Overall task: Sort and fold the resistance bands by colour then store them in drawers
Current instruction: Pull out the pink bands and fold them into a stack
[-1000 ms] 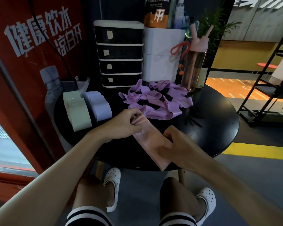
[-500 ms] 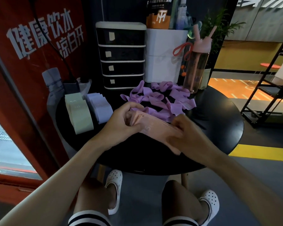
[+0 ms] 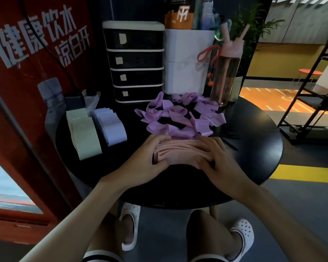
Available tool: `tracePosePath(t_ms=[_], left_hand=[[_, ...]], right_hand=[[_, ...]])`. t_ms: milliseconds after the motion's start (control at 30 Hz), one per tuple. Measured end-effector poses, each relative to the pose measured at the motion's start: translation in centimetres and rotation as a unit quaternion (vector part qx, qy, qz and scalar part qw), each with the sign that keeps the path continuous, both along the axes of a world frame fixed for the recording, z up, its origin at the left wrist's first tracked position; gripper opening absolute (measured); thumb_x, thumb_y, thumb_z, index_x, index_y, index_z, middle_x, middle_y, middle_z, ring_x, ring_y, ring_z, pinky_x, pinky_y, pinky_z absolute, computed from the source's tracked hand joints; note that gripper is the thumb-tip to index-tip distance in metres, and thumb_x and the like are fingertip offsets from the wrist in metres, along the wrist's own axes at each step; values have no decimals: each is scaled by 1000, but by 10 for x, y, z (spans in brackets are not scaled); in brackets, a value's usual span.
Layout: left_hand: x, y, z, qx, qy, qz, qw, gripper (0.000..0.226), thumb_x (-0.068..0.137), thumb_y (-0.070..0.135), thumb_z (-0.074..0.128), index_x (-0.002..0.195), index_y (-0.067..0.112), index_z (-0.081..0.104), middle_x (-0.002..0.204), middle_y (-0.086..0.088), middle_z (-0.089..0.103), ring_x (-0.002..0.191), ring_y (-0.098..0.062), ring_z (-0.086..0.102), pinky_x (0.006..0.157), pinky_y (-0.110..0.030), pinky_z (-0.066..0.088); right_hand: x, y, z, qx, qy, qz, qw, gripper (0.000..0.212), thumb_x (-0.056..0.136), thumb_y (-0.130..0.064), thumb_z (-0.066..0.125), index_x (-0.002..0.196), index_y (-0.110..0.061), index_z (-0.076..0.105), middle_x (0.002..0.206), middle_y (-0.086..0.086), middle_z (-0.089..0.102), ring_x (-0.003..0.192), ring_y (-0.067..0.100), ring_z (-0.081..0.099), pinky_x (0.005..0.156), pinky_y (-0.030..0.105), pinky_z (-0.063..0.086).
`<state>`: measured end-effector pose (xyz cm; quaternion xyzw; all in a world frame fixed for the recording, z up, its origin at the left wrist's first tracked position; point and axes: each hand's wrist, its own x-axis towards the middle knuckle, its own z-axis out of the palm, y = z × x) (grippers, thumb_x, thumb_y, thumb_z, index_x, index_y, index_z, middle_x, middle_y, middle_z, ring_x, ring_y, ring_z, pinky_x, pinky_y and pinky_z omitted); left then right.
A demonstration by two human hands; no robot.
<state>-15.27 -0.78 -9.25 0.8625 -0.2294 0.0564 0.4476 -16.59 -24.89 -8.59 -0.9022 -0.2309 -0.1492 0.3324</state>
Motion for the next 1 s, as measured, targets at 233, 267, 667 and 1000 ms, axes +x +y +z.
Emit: tracePosePath(t_ms=[233,267,667,1000], left_hand=[[-1,1,2,-46,6,35,998,47,87,19,75,128,29,56,119,14,62,112,-1,59,98,-20,46],[-2,2,2,-42,6,35,998,50,86,17,76,130,28,55,120,15,62,112,0,59,98,-19,45],[-4,1,4,-61,2,49,997,45,85,7,76,124,23,61,115,12,66,111,-3,61,100,-25,47],[-2,11,2,-37,44,35,998,55,85,11,76,132,29,54,123,12,63,118,-2,58,106,-28,45]], right_hand=[[7,-6,-4,98,39,-23,994,50,84,-18,74,127,-24,49,121,-7,53,109,-15,49,89,6,39],[7,-7,-5,104,49,-24,993,52,83,-21,74,127,-28,47,122,-7,54,110,-9,51,91,11,42],[4,-5,-2,128,25,-20,991,26,87,-7,67,104,-25,60,96,-13,65,91,-1,61,78,9,43],[5,-8,0,94,62,-12,994,34,88,-12,69,113,-30,54,100,-18,61,93,-5,57,77,6,41]])
